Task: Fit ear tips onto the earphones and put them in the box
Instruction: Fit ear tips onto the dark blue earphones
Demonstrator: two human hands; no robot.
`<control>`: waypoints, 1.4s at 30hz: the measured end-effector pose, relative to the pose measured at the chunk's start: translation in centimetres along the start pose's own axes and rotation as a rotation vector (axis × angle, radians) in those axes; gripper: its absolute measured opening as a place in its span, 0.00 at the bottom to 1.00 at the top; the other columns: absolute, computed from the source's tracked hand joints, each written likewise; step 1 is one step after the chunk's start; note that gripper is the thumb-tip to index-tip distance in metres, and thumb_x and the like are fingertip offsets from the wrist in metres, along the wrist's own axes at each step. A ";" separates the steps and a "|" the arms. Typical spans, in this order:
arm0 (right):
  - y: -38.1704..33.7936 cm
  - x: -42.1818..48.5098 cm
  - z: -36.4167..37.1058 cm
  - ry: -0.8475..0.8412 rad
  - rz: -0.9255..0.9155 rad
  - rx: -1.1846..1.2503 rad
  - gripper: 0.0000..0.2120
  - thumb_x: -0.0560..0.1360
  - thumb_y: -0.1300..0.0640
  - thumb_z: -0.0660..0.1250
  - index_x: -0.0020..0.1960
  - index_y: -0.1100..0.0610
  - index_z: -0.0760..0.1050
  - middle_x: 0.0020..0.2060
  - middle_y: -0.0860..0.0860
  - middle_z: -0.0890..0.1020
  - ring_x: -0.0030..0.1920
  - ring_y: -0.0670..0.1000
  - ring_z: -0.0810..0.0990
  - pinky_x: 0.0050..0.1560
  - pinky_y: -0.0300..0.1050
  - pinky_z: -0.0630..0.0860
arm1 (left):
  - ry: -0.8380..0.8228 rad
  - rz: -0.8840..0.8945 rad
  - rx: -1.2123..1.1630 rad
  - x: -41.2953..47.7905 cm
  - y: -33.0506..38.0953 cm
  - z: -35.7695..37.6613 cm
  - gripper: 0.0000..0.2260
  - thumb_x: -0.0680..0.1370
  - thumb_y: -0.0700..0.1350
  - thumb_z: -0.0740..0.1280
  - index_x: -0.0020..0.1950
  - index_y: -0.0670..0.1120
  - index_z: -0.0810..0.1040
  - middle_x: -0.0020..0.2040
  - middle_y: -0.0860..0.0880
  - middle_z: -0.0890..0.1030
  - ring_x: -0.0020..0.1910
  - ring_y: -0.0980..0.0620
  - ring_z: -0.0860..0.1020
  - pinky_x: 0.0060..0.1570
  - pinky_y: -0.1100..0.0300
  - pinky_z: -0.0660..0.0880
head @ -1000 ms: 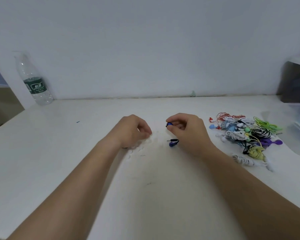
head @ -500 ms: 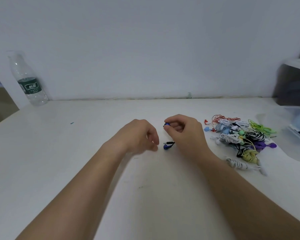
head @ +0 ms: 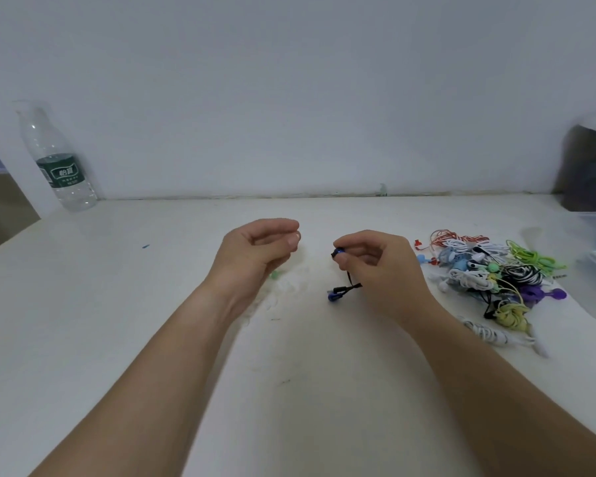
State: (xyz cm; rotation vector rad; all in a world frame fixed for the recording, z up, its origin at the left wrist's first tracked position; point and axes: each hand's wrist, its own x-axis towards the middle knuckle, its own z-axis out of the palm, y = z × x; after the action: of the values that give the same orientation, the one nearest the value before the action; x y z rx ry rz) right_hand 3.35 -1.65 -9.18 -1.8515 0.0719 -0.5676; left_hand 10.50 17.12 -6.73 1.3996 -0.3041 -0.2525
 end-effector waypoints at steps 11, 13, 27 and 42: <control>-1.7 -0.8 0.1 -0.002 -0.006 0.090 0.10 0.73 0.66 0.74 0.45 0.50 0.83 0.41 0.46 0.87 0.40 0.48 0.85 0.43 0.40 0.78 | -0.060 -0.209 -0.268 -0.4 -0.1 1.4 0.06 0.74 0.31 0.71 0.49 0.38 0.84 0.47 0.43 0.86 0.49 0.51 0.85 0.48 0.66 0.80; -1.8 -0.8 0.1 0.002 -0.006 0.106 0.10 0.72 0.66 0.74 0.45 0.51 0.83 0.40 0.46 0.87 0.40 0.49 0.86 0.45 0.42 0.79 | -0.071 -0.221 -0.274 -0.5 -0.1 1.5 0.06 0.74 0.31 0.70 0.49 0.39 0.84 0.47 0.43 0.86 0.48 0.50 0.85 0.46 0.66 0.80; -2.1 -1.1 0.2 0.000 0.008 0.173 0.11 0.73 0.68 0.74 0.45 0.52 0.83 0.39 0.49 0.87 0.43 0.52 0.87 0.52 0.53 0.83 | -0.210 -0.231 -0.245 -1.0 -0.1 2.0 0.07 0.77 0.35 0.68 0.52 0.41 0.83 0.46 0.45 0.86 0.44 0.52 0.85 0.45 0.66 0.80; -2.2 -1.1 0.0 -0.030 0.032 0.186 0.09 0.73 0.68 0.73 0.45 0.55 0.84 0.40 0.51 0.87 0.43 0.53 0.87 0.53 0.55 0.82 | -0.197 -0.212 -0.217 -1.2 0.0 1.8 0.07 0.77 0.31 0.66 0.50 0.41 0.81 0.41 0.45 0.86 0.41 0.52 0.85 0.42 0.67 0.81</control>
State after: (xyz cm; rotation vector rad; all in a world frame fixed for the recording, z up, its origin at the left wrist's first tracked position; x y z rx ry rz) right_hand 1.90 -0.47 -7.58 -1.6744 0.0278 -0.5069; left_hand 8.79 15.90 -6.50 1.1936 -0.2817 -0.5836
